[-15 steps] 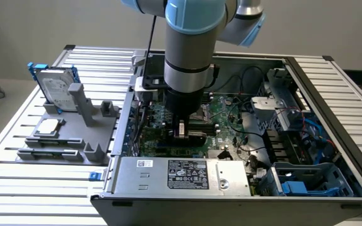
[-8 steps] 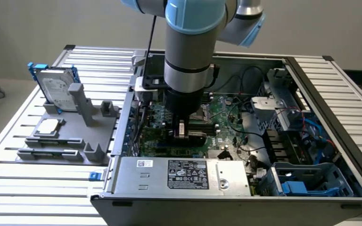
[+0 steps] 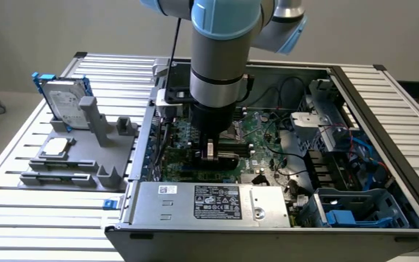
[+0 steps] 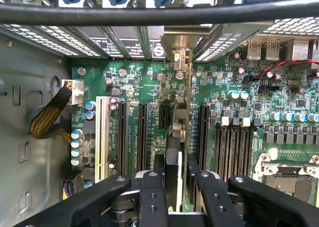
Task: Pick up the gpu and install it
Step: 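Insert the gpu into the slot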
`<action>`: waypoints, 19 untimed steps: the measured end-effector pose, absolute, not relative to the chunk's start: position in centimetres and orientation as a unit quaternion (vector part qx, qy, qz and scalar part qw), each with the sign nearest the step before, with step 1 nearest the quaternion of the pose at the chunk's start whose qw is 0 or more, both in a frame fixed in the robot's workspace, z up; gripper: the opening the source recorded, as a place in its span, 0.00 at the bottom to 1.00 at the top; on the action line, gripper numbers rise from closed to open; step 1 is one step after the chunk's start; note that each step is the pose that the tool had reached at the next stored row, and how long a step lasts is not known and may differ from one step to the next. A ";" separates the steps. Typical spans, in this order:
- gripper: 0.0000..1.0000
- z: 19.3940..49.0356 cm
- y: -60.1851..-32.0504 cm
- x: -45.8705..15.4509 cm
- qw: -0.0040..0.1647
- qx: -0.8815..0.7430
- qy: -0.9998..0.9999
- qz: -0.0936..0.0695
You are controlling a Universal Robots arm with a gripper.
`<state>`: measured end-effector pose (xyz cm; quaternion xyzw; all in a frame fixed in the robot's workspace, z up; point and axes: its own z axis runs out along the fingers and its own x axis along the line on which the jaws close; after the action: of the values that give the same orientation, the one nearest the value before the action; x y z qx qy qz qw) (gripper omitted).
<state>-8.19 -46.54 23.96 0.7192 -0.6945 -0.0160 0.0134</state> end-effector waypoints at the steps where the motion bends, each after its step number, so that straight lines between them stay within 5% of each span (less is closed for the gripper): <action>1: 0.27 24.0 -46.5 -8.2 0.013 0.719 -0.694 -0.016; 19: 0.27 24.0 -46.5 -8.2 0.013 0.719 -0.694 -0.016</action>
<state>-8.19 -46.54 23.95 0.7192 -0.6945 -0.0160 0.0133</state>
